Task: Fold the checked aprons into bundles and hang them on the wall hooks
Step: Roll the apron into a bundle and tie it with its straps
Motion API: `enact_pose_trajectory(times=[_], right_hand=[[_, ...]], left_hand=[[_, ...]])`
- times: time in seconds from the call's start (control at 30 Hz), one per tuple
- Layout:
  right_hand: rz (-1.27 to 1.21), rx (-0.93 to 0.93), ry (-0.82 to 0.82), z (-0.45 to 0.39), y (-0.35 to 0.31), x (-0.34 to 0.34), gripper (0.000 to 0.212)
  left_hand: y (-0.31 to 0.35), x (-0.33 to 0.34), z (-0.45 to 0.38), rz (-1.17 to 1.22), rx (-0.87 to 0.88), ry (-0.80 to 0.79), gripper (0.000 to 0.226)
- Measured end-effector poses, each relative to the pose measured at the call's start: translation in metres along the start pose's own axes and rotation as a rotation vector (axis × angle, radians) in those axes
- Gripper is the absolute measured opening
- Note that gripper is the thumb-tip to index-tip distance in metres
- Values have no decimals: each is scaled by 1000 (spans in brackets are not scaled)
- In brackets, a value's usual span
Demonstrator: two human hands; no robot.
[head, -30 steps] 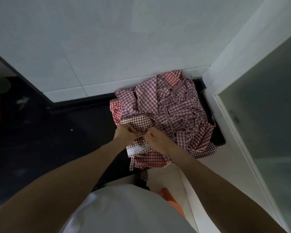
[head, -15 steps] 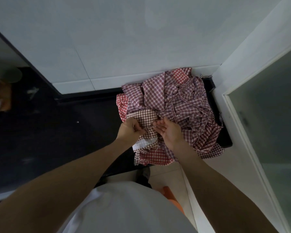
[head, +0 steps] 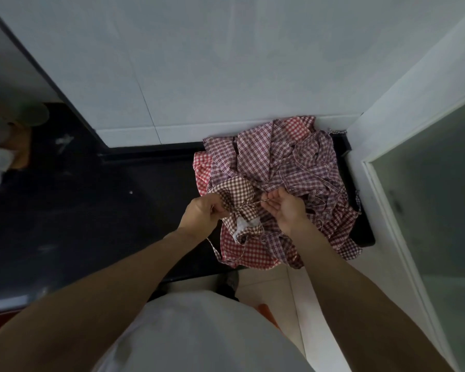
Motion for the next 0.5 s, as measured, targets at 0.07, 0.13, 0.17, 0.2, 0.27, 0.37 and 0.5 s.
enact_pose_trajectory(times=[0.07,0.13,0.17,0.2,0.27,0.37,0.5], right_hand=[[23,-23,-26,3,-2,3,41],[-7,-16,-56,8,-6,7,41],[-42,-7,-73,10,-8,10,42],[-80,-9,-94,14,-12,13,42],[-119,-53,-131,24,-21,19,42],[-147,-152,-213,38,-37,29,42],[-290,-236,-395,58,-58,38,40]], left_hand=[[3,-4,-5,73,-93,11,22],[8,-7,-11,195,-226,22,19],[12,-9,-14,260,-271,37,18],[17,-10,-18,304,-297,65,17],[28,-16,-27,351,-319,131,15],[42,-22,-41,363,-298,160,15],[56,-30,-57,398,-251,102,15]])
Point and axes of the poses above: each hand's wrist, its own z-axis away from the middle knuckle, its own x-axis out of the palm, y = z × x, the point moved 3 cm from there along -z, towards the middle knuckle, and after that the axes turned 12 degrees about y, right-handed, at the moved point
